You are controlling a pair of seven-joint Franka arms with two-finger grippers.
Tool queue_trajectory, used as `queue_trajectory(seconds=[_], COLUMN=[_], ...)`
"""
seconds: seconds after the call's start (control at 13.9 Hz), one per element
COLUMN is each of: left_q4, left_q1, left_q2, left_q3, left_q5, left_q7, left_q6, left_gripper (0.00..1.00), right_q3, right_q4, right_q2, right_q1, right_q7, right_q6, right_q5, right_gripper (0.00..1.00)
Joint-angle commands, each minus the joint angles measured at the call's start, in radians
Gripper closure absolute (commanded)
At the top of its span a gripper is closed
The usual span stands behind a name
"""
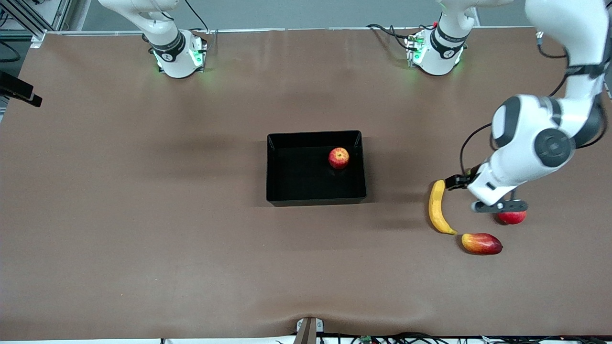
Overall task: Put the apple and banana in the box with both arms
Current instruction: 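Lower the left gripper onto the yellow banana and grasp it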
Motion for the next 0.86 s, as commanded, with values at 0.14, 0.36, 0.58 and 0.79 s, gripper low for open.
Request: queue_trajectory(seconds=[0.14, 0.36, 0.58, 0.79], left_q4=[0.0, 0.005, 0.008, 0.007], left_q1=[-0.009, -0.025, -0.049, -0.046], left_q2=[0.135, 0.204, 0.241, 0.233], left_q3=[0.001, 0.001, 0.004, 0.004], left_q5=[-0.015, -0.015, -0.009, 0.006], left_q7=[-0.019, -0.02, -0.02, -0.007], left_q6=[0.15, 0.233, 0.268, 0.264], left_gripper=[0.03, 0.12, 0.4, 1.0], right_q3=[0.013, 0.013, 0.013, 0.012], right_q4=[0.016, 0.016, 0.016, 0.016], right_q2=[0.008, 0.009, 0.01, 0.01], right_q1=[-0.026, -0.026, -0.028, -0.028], right_q7=[-0.013, -0.013, -0.013, -0.013], right_q6=[-0.01, -0.01, -0.01, -0.01], right_q5=[0.017, 0.017, 0.017, 0.017], right_gripper=[0.0, 0.0, 0.0, 0.0])
